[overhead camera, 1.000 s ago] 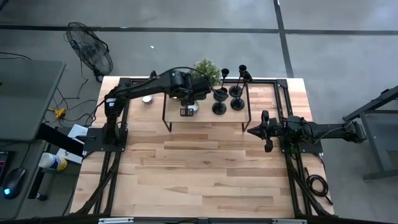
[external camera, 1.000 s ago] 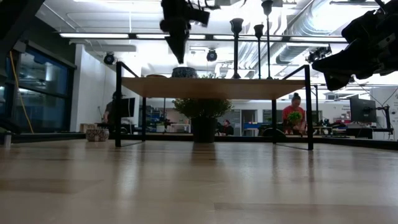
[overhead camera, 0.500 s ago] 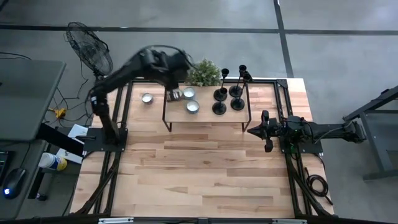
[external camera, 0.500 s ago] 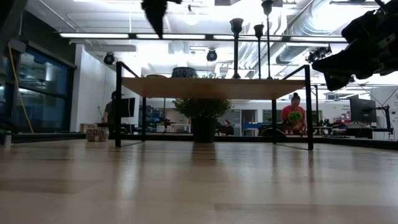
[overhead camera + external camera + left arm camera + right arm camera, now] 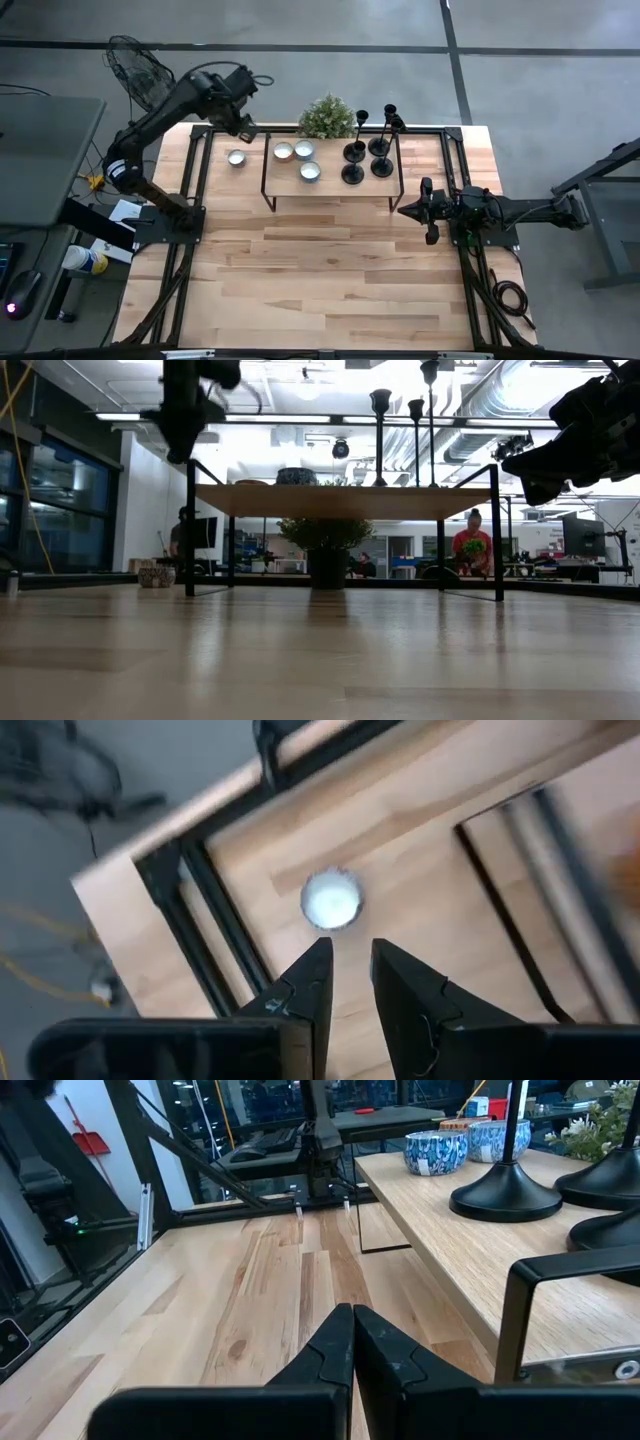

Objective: Pick & Place candle stick holders
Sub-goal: Put the red scented candle on the shelf

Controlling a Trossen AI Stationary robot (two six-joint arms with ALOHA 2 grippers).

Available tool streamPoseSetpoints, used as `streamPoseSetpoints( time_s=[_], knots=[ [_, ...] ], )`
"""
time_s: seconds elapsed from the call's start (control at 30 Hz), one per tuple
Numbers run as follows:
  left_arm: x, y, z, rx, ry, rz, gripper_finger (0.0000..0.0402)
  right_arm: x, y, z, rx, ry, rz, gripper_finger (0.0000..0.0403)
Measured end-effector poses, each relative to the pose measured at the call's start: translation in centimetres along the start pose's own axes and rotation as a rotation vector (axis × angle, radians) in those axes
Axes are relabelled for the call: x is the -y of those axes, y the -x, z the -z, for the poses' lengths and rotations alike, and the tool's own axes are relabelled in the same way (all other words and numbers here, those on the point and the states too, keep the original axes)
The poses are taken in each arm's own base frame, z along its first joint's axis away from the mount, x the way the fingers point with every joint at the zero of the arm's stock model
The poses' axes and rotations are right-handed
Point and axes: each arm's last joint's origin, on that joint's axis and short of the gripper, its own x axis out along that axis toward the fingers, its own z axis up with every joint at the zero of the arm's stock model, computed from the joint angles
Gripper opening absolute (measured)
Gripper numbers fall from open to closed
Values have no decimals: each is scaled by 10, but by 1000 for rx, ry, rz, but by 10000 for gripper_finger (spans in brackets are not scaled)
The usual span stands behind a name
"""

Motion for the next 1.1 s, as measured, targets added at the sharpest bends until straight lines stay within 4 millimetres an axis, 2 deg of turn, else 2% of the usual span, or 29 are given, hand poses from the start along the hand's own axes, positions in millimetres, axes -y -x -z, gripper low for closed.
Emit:
streamPoseSetpoints(
  time_s=[0.17, 0.3, 0.5, 0.67, 0.8, 1.1],
  knots=[
    [-1, -52, 5, -96, 87, 54, 74, 0, 0, 0, 0, 0, 1, 0],
    [-4, -89, 4, -161, 221, 110, 111, 0, 0, 0, 0, 0, 0, 0],
    [-27, -132, 7, -212, 400, -36, 181, 0, 0, 0, 0, 0, 0, 0],
    [-42, -163, 8, -250, 436, -2, 195, 0, 0, 0, 0, 0, 0, 0],
    [-55, -180, 9, -234, 496, 18, 195, 0, 0, 0, 0, 0, 0, 0],
    [-55, -189, 6, -201, 515, 30, 183, 0, 0, 0, 0, 0, 0, 0]
  ],
)
